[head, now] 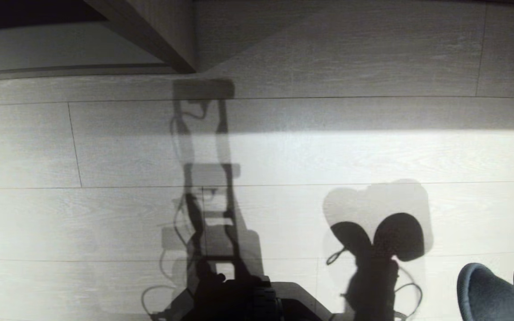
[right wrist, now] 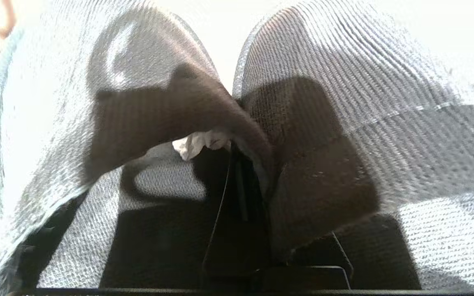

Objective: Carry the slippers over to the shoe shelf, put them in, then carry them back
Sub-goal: Place the slippers on the floor

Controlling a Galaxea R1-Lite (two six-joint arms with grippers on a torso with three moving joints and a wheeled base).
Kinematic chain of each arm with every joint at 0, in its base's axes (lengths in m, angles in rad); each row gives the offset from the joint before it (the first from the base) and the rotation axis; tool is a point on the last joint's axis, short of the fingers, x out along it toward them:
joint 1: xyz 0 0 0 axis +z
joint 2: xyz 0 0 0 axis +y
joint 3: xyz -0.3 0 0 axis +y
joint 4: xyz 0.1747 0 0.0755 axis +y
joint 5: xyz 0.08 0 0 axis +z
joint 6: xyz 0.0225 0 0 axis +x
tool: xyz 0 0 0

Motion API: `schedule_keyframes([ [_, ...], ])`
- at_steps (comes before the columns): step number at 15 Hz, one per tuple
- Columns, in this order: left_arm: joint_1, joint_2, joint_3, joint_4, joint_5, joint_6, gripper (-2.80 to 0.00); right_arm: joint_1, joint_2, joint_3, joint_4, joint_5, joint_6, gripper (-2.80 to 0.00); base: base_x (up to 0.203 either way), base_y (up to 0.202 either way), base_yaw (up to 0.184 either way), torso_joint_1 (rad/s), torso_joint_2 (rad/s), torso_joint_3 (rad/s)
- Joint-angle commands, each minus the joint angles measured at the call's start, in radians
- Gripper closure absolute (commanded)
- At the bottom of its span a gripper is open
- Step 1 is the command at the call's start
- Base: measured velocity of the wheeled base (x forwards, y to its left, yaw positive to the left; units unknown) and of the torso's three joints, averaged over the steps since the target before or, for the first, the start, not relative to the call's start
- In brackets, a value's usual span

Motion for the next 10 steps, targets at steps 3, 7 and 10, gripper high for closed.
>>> schedule_keyframes([
  [3,0.0,0.0,0.0,0.0,0.0,-0.001,0.0,0.007,0.144,-0.155,0.008,0.027,0.011,0.0,0.0,0.0,0.0,0.0,0.0,0.0],
  [7,0.0,0.0,0.0,0.0,0.0,-0.001,0.0,0.011,0.461,-0.257,-0.157,0.028,0.061,0.0,0.0,0.0,0.0,0.0,0.0,0.0],
  [10,0.0,0.0,0.0,0.0,0.0,-0.001,0.0,-0.028,0.697,-0.279,-0.396,0.025,0.083,0.0,0.0,0.0,0.0,0.0,0.0,0.0],
])
